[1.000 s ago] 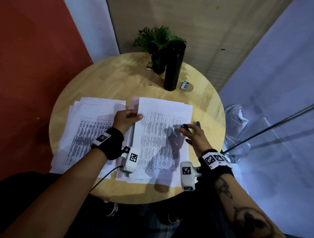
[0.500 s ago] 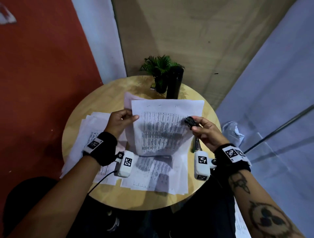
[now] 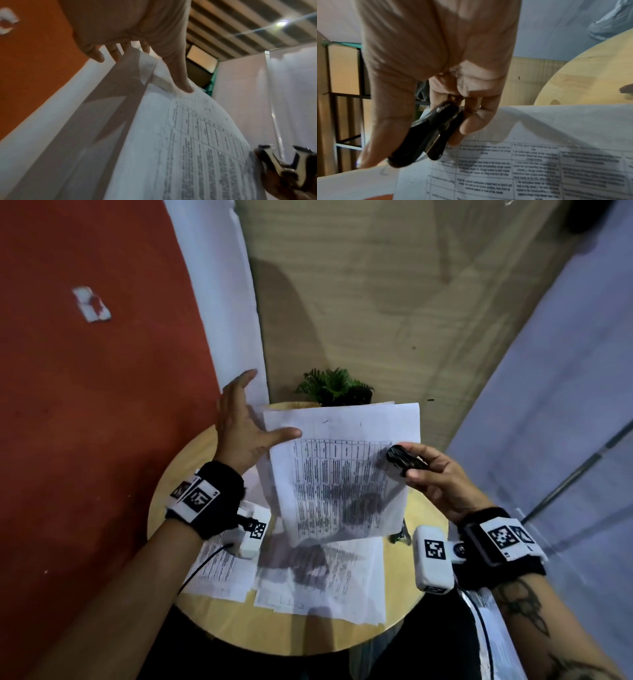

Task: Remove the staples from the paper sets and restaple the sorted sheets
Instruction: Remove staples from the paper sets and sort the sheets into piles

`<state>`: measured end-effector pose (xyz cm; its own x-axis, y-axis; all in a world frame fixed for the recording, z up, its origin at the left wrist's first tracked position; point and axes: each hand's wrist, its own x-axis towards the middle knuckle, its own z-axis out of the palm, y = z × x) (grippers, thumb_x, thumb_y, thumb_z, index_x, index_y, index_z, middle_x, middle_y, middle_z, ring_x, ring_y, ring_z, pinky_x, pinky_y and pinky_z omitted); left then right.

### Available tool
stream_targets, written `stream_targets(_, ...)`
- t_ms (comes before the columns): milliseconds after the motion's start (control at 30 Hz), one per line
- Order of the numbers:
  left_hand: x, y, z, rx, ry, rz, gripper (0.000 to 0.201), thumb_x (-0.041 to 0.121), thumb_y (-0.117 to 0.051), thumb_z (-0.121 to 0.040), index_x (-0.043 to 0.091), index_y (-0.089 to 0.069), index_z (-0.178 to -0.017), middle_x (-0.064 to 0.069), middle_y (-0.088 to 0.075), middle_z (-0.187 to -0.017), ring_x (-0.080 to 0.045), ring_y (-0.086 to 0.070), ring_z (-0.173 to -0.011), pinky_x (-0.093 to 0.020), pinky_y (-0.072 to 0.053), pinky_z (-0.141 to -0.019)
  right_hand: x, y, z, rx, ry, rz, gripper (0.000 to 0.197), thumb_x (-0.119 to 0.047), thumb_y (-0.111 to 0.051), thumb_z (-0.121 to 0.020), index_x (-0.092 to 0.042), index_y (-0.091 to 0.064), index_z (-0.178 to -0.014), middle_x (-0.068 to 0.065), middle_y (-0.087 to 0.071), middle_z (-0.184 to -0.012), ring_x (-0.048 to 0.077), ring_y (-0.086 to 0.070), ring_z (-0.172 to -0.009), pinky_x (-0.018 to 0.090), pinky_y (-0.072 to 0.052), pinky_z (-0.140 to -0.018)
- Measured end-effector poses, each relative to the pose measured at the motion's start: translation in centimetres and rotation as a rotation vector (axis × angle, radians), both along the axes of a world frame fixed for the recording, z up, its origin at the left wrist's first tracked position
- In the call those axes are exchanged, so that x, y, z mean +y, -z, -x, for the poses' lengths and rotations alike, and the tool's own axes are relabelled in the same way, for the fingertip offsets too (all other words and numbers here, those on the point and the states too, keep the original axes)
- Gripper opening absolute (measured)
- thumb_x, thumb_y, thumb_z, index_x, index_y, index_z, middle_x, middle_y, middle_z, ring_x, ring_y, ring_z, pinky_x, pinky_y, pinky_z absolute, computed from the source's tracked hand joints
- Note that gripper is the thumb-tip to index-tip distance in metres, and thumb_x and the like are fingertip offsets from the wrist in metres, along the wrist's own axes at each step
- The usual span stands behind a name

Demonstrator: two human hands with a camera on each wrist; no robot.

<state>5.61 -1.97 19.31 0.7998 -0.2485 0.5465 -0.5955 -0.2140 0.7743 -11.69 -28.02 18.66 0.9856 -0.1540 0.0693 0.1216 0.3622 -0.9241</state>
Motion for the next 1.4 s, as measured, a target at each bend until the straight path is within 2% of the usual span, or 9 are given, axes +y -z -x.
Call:
stream_targets(167,-0.4,-4.6,0.4,-0.003,0.144,-0.266,0.042,0.076,-0.071,-0.051,0.052,-0.065,-0.085,0.006,-0.071,-0.086,-0.014,-0.065,-0.088,-0.044,-0.051,-0.084,-0.2,-2.0,0.8,-0.055,0.044,0.010,0.067,-0.028,-0.096,-0.019,-0.022,-0.077,-0.083,-0.002,-0.074,-0.090,0.006,-0.069,-0.085,0.016,-0.053,-0.065)
stream_targets(333,-0.7,-7.1,2.2,0.091,0.342,-0.125,0.010,0.044,-0.080,-0.063,0.041,-0.071,-0.066,0.006,-0.066,-0.071,-0.004,-0.059,-0.072,-0.029,-0.045,-0.070,0.1,-3.3,1.2,-0.092,0.111,0.019,0.069,-0.029,-0.096,-0.017,-0.022,-0.077,-0.082,-0.002,-0.074,-0.089,0.005,-0.068,-0.082,0.015,-0.053,-0.065)
stream_targets(567,-1.1,-7.8,2.1,0.078,0.303,-0.094,0.020,0.061,-0.071,-0.058,0.045,-0.071,-0.070,0.010,-0.070,-0.068,-0.004,-0.061,-0.067,-0.028,-0.048,-0.066,2.3,-5.0,0.5,-0.171,0.511,0.058,0.080,-0.048,-0.091,-0.020,-0.023,-0.058,-0.089,-0.015,-0.071,-0.077,-0.005,-0.062,-0.068,0.009,-0.045,-0.054)
stream_targets(667,-1.2,-8.6,2.8,0.052,0.292,-0.097,0.011,0.057,-0.067,-0.057,0.048,-0.068,-0.064,0.024,-0.065,-0.061,0.010,-0.057,-0.060,-0.016,-0.043,-0.059,3.4,-5.8,-0.1,-0.256,0.660,0.216,0.058,-0.017,-0.090,-0.045,-0.020,-0.057,-0.092,0.000,-0.070,-0.089,0.010,-0.066,-0.081,0.025,-0.053,-0.075)
stream_targets(733,-1.2,-8.8,3.1,0.044,0.289,-0.091,0.010,0.057,-0.067,-0.058,0.049,-0.068,-0.064,0.024,-0.064,-0.061,0.010,-0.056,-0.060,-0.015,-0.042,-0.059,4.8,-6.4,-0.4,-0.293,0.622,0.369,0.053,0.000,-0.085,-0.055,-0.023,-0.057,-0.093,0.011,-0.064,-0.102,0.028,-0.066,-0.093,0.037,-0.053,-0.085)
stream_targets(833,-1.3,-8.9,3.2,0.045,0.297,-0.085,0.014,0.057,-0.068,-0.060,0.045,-0.069,-0.066,0.021,-0.065,-0.063,0.007,-0.056,-0.062,-0.021,-0.043,-0.064,6.9,-7.6,-0.9,-0.407,0.626,0.810,0.046,-0.010,-0.080,-0.055,-0.028,-0.057,-0.091,0.007,-0.061,-0.100,0.013,-0.062,-0.091,0.024,-0.050,-0.081)
stream_targets(967,-1.4,-9.1,3.6,0.077,0.348,-0.078,0.028,0.055,-0.071,-0.063,0.029,-0.074,-0.074,0.013,-0.070,-0.071,-0.001,-0.061,-0.069,-0.030,-0.047,-0.068,9.3,-9.4,-1.3,-0.527,0.646,1.279,0.036,-0.019,-0.071,-0.059,-0.013,-0.065,-0.093,0.003,-0.057,-0.095,0.023,-0.061,-0.082,0.038,-0.052,-0.067)
stream_targets(1100,-1.4,-9.7,4.2,0.069,0.373,-0.099,0.042,0.050,-0.073,-0.064,0.017,-0.077,-0.089,-0.009,-0.075,-0.086,-0.016,-0.067,-0.080,-0.047,-0.053,-0.077,10.1,-9.9,-1.9,-0.591,0.586,1.324,0.036,-0.024,-0.064,-0.066,-0.012,-0.067,-0.100,0.004,-0.057,-0.101,0.023,-0.061,-0.083,0.039,-0.053,-0.062)
stream_targets(1400,-0.9,-10.6,5.0,0.160,0.423,-0.086,0.037,0.046,-0.073,-0.059,0.017,-0.077,-0.083,-0.004,-0.072,-0.077,-0.006,-0.059,-0.072,-0.033,-0.048,-0.070,9.9,-9.9,-2.2,-0.762,0.490,1.360,0.035,-0.007,-0.069,-0.070,-0.005,-0.068,-0.105,0.012,-0.059,-0.104,0.026,-0.062,-0.086,0.039,-0.053,-0.057)
